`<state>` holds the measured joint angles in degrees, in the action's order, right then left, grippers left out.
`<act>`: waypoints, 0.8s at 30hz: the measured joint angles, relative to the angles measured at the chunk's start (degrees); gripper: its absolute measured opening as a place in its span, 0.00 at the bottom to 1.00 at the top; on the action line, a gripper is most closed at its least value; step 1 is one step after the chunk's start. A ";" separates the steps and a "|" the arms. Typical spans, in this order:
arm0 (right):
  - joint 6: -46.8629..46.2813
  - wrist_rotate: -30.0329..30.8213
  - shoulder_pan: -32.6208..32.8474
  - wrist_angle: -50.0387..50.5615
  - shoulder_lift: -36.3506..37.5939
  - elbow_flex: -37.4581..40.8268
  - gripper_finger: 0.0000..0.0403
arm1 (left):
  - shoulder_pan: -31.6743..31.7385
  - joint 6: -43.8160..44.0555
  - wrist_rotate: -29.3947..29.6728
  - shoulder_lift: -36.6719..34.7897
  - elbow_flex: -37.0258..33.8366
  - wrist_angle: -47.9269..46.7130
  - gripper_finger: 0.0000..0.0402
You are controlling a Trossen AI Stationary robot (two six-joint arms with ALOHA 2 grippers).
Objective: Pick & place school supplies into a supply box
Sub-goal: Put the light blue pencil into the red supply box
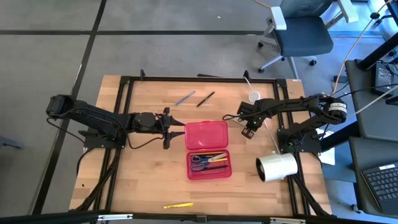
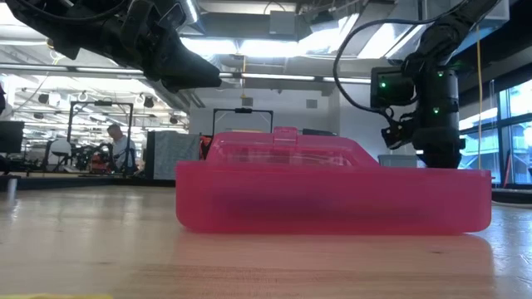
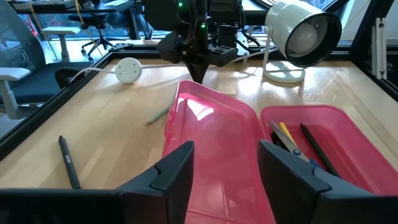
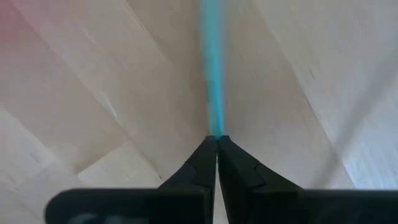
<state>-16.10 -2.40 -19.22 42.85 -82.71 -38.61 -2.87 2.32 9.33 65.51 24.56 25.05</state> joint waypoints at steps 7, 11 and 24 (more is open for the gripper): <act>0.22 0.44 0.00 -0.07 0.01 -0.03 0.05 | -0.02 -0.04 0.01 0.01 0.02 -0.01 0.41; 1.43 0.72 0.66 0.37 0.00 -0.05 0.05 | -0.01 -0.02 0.01 0.01 0.00 -0.02 0.42; 1.54 0.79 2.62 1.73 -0.03 -0.07 0.07 | -0.01 0.03 0.02 0.01 0.01 -0.01 0.42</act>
<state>-14.56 -1.61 -16.60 44.58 -82.74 -38.68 -2.88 2.35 9.34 65.52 24.57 25.04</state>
